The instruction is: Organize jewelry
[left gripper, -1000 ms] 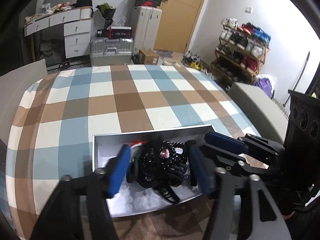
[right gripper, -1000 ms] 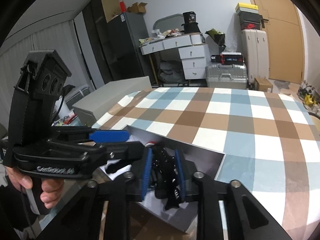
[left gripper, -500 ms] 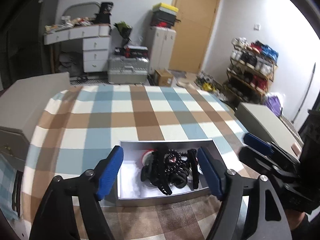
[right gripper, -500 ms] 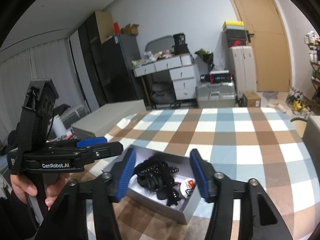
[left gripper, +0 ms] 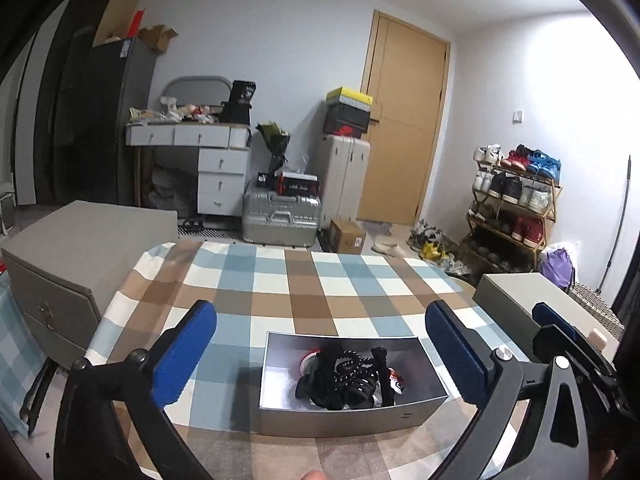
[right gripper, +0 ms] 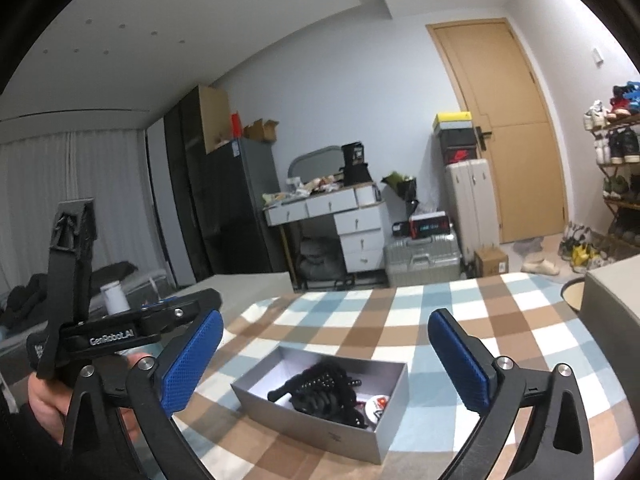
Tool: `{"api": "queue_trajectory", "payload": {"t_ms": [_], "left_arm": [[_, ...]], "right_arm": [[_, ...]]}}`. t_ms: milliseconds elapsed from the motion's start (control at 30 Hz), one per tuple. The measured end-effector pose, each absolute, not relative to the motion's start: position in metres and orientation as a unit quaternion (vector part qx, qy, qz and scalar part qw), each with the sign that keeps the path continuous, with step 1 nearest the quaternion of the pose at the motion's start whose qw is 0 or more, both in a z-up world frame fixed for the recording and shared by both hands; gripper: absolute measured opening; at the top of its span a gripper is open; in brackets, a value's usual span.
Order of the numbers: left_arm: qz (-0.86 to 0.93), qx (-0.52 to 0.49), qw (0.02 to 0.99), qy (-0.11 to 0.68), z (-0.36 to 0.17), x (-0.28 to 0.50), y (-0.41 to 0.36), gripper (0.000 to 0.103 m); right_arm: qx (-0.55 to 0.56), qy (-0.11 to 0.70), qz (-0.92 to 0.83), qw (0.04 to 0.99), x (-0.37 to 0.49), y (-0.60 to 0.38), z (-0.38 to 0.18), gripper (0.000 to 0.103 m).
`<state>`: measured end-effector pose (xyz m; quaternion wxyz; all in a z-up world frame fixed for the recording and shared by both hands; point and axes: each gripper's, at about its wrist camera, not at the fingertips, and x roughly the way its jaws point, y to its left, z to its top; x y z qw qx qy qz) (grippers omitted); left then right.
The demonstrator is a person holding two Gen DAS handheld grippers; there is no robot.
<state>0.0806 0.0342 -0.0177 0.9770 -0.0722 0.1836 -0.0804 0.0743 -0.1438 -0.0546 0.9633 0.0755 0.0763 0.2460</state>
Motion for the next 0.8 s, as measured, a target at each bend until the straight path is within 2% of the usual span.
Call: {"api": "queue_trajectory", "payload": {"t_ms": [333,800], "left_arm": [[-0.030,-0.048,0.987,0.148,-0.043,0.068,0.035,0.102],[0.017,-0.004,0.988,0.151,-0.073,0.062,0.025,0.102]], "right_arm": [[0.070,0.054,0.212,0.973,0.060,-0.152,-0.073,0.103],[-0.028,0.066,0.163,0.984,0.055,-0.132,-0.095,0.103]]}}
